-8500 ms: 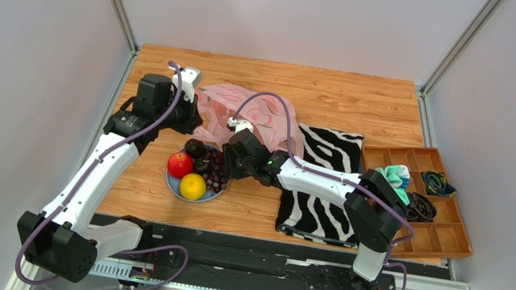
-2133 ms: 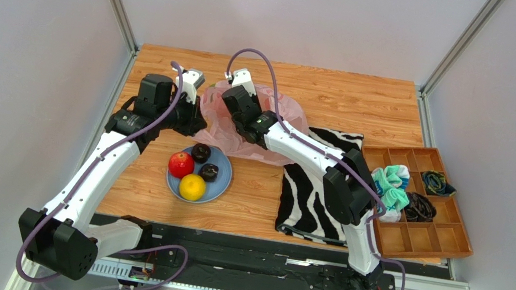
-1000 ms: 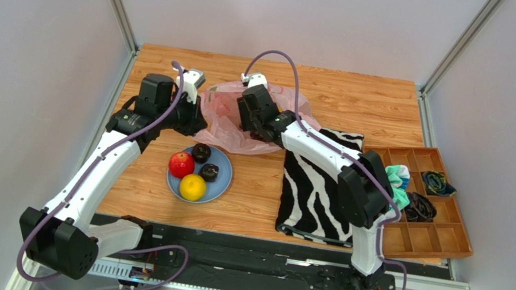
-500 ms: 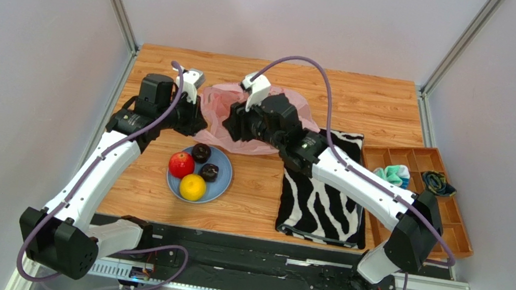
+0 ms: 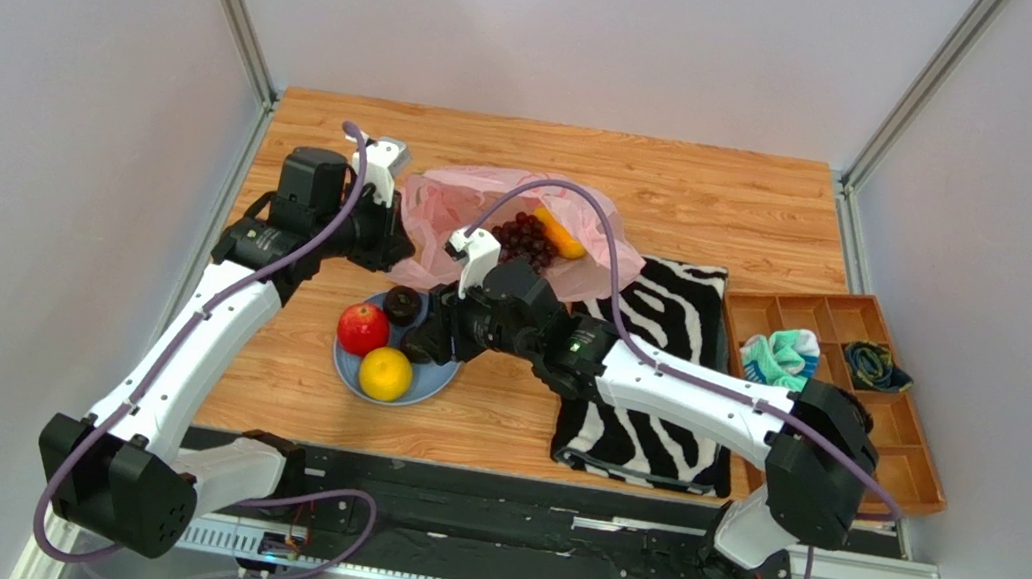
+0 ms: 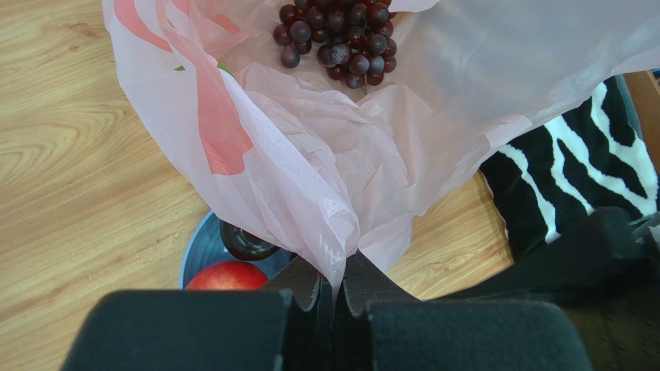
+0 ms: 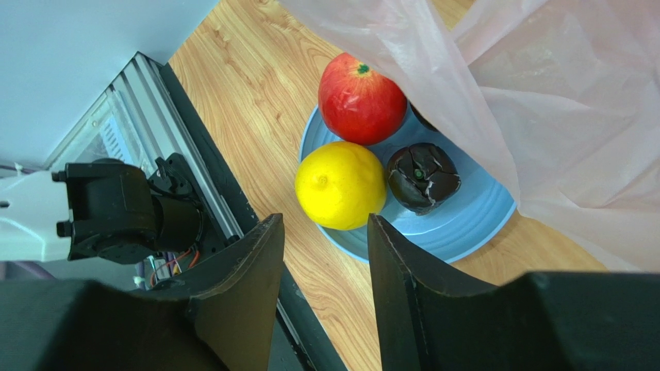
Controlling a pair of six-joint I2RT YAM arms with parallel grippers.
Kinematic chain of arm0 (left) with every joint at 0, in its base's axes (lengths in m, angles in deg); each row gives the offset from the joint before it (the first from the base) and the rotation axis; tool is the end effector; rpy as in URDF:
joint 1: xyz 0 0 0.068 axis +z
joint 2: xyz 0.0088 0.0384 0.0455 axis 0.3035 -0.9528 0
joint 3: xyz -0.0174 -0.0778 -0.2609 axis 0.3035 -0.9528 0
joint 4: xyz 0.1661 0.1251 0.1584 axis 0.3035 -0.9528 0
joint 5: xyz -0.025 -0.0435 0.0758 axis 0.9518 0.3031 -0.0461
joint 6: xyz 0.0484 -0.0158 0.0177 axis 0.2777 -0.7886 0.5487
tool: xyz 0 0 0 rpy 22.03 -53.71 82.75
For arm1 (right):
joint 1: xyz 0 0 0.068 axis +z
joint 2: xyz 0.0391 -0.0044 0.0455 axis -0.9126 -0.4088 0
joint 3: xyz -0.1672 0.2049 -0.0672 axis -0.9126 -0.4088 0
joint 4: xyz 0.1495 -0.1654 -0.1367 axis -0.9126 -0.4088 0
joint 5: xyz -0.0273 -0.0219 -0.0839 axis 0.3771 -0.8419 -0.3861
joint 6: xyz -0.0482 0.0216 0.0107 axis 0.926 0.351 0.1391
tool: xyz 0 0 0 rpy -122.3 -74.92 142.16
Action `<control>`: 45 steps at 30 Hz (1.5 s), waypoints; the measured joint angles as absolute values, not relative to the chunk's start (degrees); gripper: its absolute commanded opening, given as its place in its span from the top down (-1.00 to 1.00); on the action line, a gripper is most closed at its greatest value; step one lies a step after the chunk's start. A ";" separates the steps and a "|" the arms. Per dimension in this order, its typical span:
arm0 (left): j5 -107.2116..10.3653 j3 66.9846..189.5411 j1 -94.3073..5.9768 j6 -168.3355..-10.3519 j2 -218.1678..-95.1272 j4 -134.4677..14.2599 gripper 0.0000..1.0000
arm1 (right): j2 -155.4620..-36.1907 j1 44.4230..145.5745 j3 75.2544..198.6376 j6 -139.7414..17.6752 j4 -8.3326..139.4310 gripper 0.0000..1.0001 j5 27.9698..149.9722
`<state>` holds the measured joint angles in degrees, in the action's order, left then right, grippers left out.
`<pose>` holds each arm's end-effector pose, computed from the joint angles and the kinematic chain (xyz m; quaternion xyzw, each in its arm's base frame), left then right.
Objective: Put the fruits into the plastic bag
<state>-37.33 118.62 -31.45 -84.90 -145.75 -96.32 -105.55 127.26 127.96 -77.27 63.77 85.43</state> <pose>0.2306 -0.0687 0.3399 0.1270 0.8728 -0.2285 0.4122 0.1749 0.3259 0.2831 -0.2969 0.7966 0.3757 0.3688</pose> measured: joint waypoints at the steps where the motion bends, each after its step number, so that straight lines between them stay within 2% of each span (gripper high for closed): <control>1: -37.33 118.62 -31.45 -84.90 -145.77 -96.32 1.00 | -106.21 127.04 128.01 -78.01 64.17 0.07 85.58; 9: -37.37 118.62 -31.45 -84.90 -145.75 -96.32 1.00 | -114.86 124.83 128.03 -85.09 65.17 0.07 86.98; 20: -37.37 118.62 -31.45 -84.90 -145.77 -96.29 1.00 | -117.94 118.45 127.13 -92.44 67.16 0.04 88.75; 27: -37.48 118.62 -31.45 -84.90 -145.75 -96.32 1.00 | -123.12 118.54 127.40 -94.34 67.62 0.04 89.41; 45: -37.46 118.62 -31.45 -84.90 -145.75 -96.29 1.00 | -124.22 118.62 128.01 -97.75 71.10 0.03 90.74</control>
<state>-37.46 118.62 -31.45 -84.90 -145.75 -96.29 -124.22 118.62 128.01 -97.75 71.10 90.74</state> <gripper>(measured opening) 0.009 0.485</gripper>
